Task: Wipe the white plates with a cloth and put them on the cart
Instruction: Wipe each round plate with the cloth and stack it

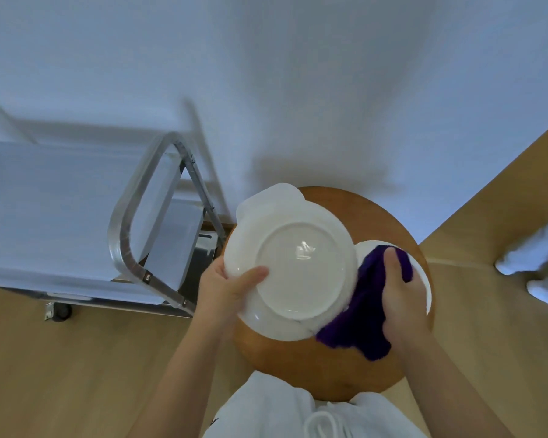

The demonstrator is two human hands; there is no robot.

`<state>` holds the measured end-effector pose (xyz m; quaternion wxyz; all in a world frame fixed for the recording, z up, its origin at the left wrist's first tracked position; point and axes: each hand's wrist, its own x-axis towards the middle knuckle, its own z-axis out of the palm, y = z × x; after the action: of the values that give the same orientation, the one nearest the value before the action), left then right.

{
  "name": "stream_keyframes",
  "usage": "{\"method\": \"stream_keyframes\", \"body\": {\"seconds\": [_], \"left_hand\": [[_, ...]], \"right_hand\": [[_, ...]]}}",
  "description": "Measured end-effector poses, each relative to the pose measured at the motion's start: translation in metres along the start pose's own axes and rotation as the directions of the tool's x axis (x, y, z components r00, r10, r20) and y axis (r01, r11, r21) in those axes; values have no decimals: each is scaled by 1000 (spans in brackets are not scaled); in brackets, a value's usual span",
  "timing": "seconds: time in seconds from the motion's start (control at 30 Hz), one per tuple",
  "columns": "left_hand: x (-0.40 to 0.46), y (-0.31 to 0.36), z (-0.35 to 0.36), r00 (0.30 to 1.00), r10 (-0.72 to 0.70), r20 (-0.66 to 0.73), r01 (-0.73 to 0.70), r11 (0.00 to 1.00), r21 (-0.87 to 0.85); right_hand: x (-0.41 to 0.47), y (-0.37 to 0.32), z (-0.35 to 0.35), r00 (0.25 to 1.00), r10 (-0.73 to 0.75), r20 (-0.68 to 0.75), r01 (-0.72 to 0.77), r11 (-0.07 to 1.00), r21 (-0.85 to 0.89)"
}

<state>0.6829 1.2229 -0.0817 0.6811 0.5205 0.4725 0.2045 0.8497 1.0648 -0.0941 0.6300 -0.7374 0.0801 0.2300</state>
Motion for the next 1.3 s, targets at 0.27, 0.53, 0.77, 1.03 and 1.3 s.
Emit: {"method": "stream_keyframes", "body": {"seconds": [0.27,0.53,0.77,1.03,1.3], "left_hand": [[1,19,20,968,227,105,-247,795,555],[-6,20,18,948,258,186,-316,710,629],[-15,20,8,929,243,280,-361,769,528],[-31,26,17,914,320,249,-405,767,499],[-42,32,16,913,384,137,-401,789,465]], "right_hand": [[-32,-24,57,661,-657,362,746,628,-223],[-52,-15,86,487,-582,651,867,230,-443],[-32,-33,61,255,-572,779,960,53,-275],[-22,-35,51,275,-790,548,961,210,-179],[-14,-39,43,645,-694,321,755,642,-129]]}}
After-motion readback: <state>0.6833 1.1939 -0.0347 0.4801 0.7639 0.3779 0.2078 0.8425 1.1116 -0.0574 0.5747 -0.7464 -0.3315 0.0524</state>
